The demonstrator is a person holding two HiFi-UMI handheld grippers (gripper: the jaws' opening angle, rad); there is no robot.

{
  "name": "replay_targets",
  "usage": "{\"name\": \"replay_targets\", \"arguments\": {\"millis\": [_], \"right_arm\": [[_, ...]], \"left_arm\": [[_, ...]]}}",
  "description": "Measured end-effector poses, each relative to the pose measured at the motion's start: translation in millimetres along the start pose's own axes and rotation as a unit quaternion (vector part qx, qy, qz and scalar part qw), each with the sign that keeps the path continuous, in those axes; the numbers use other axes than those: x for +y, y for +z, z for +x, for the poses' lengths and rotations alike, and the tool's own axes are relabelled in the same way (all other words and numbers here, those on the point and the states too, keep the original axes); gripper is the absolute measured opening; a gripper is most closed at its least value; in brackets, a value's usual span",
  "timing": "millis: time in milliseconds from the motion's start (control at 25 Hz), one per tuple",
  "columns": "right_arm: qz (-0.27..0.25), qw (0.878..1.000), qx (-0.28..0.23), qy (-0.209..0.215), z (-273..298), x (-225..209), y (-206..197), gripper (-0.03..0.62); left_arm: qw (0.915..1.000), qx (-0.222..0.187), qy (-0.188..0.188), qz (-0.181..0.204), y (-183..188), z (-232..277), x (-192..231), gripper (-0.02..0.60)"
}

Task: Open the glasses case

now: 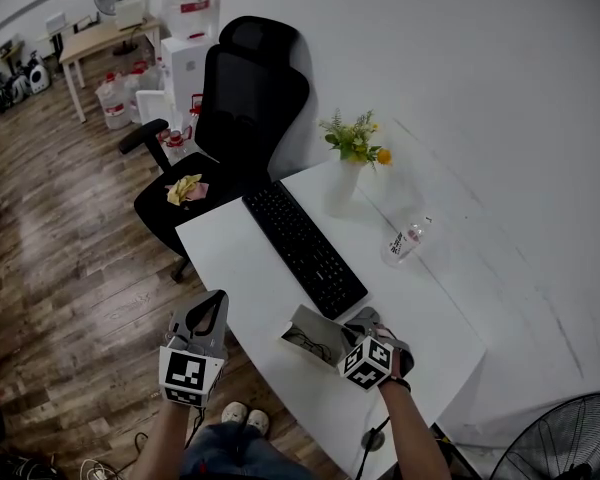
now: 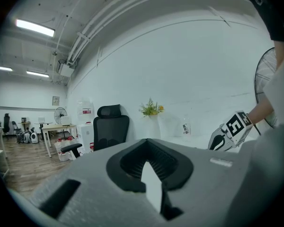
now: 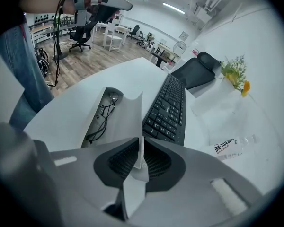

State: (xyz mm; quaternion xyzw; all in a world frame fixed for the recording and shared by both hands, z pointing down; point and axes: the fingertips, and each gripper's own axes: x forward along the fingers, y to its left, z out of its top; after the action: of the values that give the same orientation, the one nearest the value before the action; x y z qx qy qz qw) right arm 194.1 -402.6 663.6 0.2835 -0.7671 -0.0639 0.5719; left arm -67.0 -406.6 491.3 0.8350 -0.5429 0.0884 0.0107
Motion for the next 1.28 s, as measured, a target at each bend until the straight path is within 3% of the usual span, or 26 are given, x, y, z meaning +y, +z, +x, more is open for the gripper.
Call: {"name": "replay_targets", "arguments": {"millis": [320,440,560,800,960,1160,1280], "right_arm": [[0.027,0.999,-0.042,0.001,-23.0,1.7,10.2,0.066],[0.073,0.994,-0.086,-0.008,-43.4,-3.5,22.7,0.058],[0.140,0.978,-0.150,-0.034,-72.8,-15.5,38.8,0.046],[0.282,0.909,-0.284,-0.119,-142.6,-40.3,55.4,0.032],[0.352,0.847,-0.357,-0.178,-184.9,-49.3,52.1,0.021],[0.409,0.782,-0.405,-0.238,-222.3,-52.5,37.1,0.008],[0.432,0.757,-0.412,-0.266,-234.7,-49.2,24.8,0.008]], "left_arm": [[0.9997,-0.003,-0.014,0.021,6.1,6.0,-13.2,0.008],[0.9992,-0.011,-0.028,0.024,12.0,11.5,-23.0,0.008],[0.9985,-0.021,-0.046,0.022,19.4,16.5,-36.1,0.008],[0.9960,-0.032,-0.070,0.045,35.9,22.5,-57.2,0.008],[0.9942,-0.043,-0.094,0.032,44.7,24.3,-74.6,0.008],[0.9920,-0.057,-0.109,0.031,55.3,25.8,-87.5,0.008],[0.9915,-0.057,-0.112,0.033,55.3,23.0,-91.3,0.008]]}}
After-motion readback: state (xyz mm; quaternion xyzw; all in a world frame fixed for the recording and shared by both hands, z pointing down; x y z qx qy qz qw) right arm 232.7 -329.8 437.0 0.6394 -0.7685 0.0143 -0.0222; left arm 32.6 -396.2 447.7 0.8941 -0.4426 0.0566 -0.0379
